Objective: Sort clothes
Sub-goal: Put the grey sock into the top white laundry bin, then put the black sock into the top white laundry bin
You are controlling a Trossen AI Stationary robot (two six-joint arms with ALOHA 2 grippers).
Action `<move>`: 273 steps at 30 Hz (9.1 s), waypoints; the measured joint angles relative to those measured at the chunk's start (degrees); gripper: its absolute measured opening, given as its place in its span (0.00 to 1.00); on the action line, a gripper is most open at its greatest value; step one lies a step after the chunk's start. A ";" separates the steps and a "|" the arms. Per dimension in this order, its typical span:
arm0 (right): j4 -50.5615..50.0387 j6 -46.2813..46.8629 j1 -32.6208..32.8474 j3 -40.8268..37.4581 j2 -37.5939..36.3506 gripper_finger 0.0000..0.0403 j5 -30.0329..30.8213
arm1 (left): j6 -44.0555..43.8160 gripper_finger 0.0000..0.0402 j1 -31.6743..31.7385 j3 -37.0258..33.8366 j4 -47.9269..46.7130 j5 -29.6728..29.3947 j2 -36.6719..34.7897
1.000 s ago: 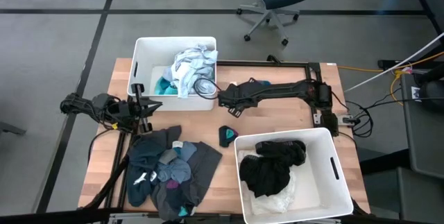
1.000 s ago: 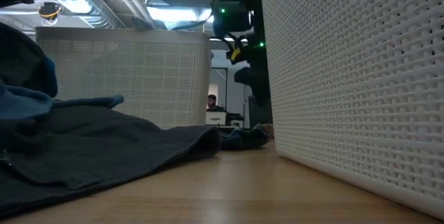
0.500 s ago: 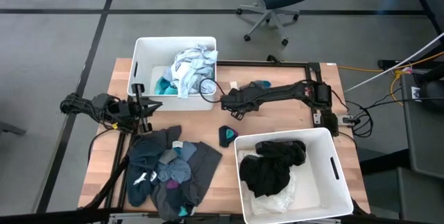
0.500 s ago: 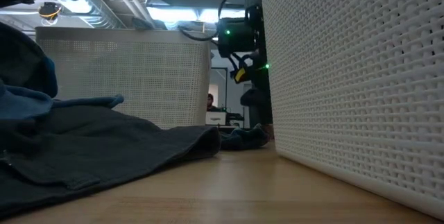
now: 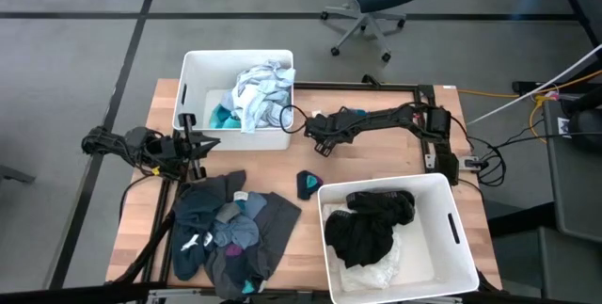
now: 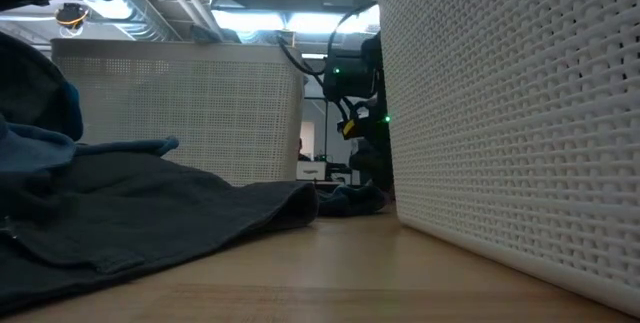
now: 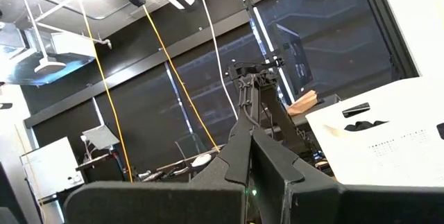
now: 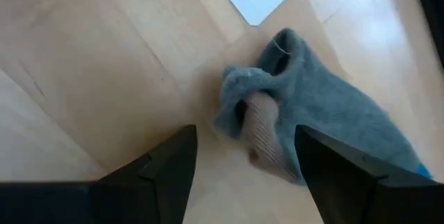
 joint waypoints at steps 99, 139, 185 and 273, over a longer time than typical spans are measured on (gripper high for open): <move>0.18 -13.84 25.27 29.90 -18.33 0.04 5.41 | -0.28 0.01 0.00 0.00 0.02 -0.02 0.00; 12.76 -12.33 2.16 29.79 -1.10 0.47 -20.30 | 0.22 0.01 0.00 -0.02 0.03 -0.11 -0.02; -15.69 2.35 18.79 29.79 2.33 0.56 -16.43 | 1.27 0.01 0.00 -0.02 0.02 -0.09 -0.02; 2.81 -18.25 1.69 55.69 10.62 0.05 -19.36 | 1.11 0.01 0.00 0.00 0.01 -0.07 0.00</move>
